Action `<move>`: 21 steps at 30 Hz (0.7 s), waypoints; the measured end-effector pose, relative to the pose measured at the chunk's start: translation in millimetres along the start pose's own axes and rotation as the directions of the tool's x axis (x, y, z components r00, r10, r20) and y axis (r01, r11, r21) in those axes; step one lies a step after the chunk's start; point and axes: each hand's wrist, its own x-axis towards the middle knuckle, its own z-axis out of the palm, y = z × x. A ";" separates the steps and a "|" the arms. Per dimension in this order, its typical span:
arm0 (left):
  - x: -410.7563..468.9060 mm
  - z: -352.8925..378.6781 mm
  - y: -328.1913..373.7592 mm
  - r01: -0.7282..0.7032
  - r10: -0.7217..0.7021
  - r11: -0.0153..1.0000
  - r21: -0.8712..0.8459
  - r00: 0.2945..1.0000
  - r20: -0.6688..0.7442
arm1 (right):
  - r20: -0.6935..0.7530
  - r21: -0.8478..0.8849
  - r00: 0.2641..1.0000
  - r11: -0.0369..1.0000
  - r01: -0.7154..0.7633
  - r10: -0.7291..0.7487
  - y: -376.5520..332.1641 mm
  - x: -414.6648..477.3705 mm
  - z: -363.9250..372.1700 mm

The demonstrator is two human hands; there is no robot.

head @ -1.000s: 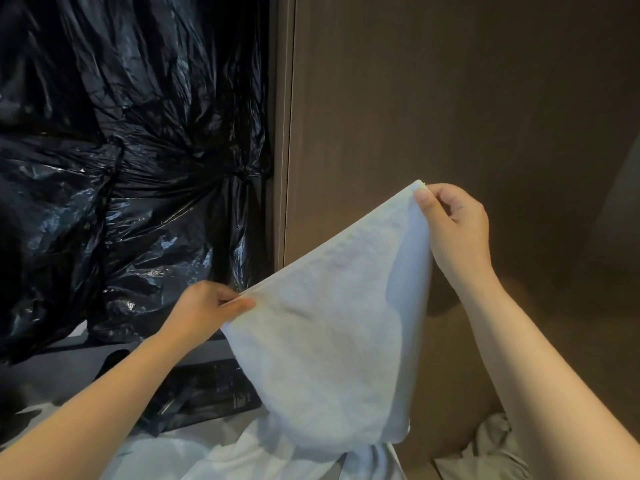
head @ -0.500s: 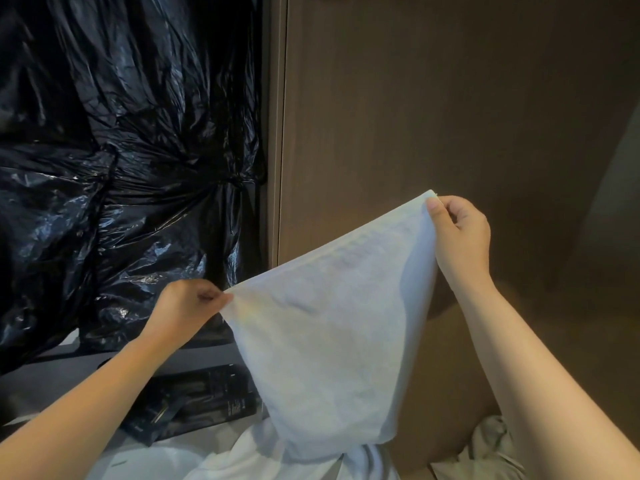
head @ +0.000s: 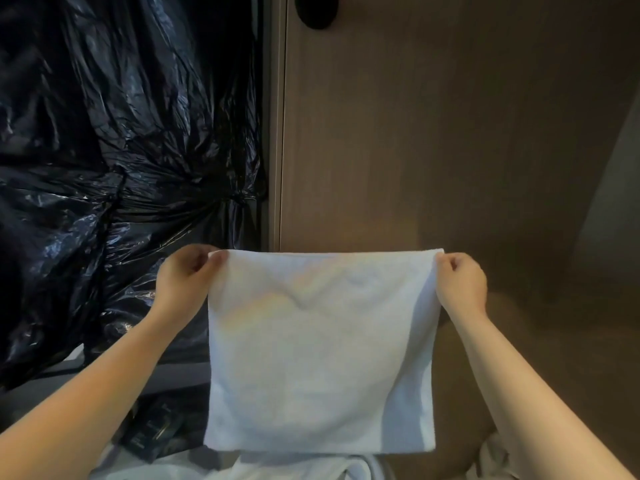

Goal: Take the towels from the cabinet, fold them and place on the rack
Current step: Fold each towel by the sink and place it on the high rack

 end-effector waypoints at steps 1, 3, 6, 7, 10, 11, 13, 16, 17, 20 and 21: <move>-3.3 2.5 4.0 -0.004 0.004 1.000 -0.004 1.000 0.005 | 0.053 -0.041 0.998 0.999 -0.018 0.021 3.4 -2.8 2.3; -12.0 9.9 14.6 -0.045 0.041 0.997 0.065 0.997 0.058 | 0.142 -0.099 0.990 0.995 0.012 0.003 7.0 -12.7 8.1; -30.1 26.1 32.8 -0.067 0.050 0.995 0.073 0.976 0.210 | 0.267 0.000 0.957 0.993 0.115 -0.110 4.7 -40.7 19.1; -36.7 31.7 37.6 -0.064 0.046 0.996 0.061 0.967 0.252 | 0.330 0.057 0.932 0.989 0.139 -0.150 3.2 -52.5 23.2; -56.2 43.9 47.5 -0.065 0.059 0.998 0.009 0.941 0.333 | 0.531 0.222 0.815 0.966 0.130 -0.232 -0.9 -90.7 34.5; -61.6 45.4 49.0 -0.061 0.061 0.998 -0.012 0.934 0.353 | 0.576 0.256 0.780 0.960 0.113 -0.245 -0.9 -101.5 38.1; -71.2 45.4 50.7 -0.057 0.064 0.998 -0.028 0.914 0.401 | 0.629 0.300 0.730 0.949 0.092 -0.269 -0.4 -118.2 44.2; -83.1 42.4 52.0 -0.034 0.055 0.998 -0.054 0.886 0.461 | 0.648 0.401 0.695 0.915 0.035 -0.310 -1.0 -130.8 49.1; -86.8 40.9 52.2 -0.027 0.057 0.997 -0.072 0.882 0.467 | 0.652 0.420 0.688 0.907 0.022 -0.319 -1.4 -133.4 49.8; -98.0 36.3 52.3 0.010 0.057 0.990 -0.144 0.889 0.455 | 0.662 0.463 0.665 0.886 0.001 -0.346 -1.5 -140.7 51.5; -101.1 35.3 51.8 0.017 0.057 0.987 -0.160 0.892 0.448 | 0.662 0.475 0.658 0.880 0.001 -0.358 -0.9 -142.9 51.8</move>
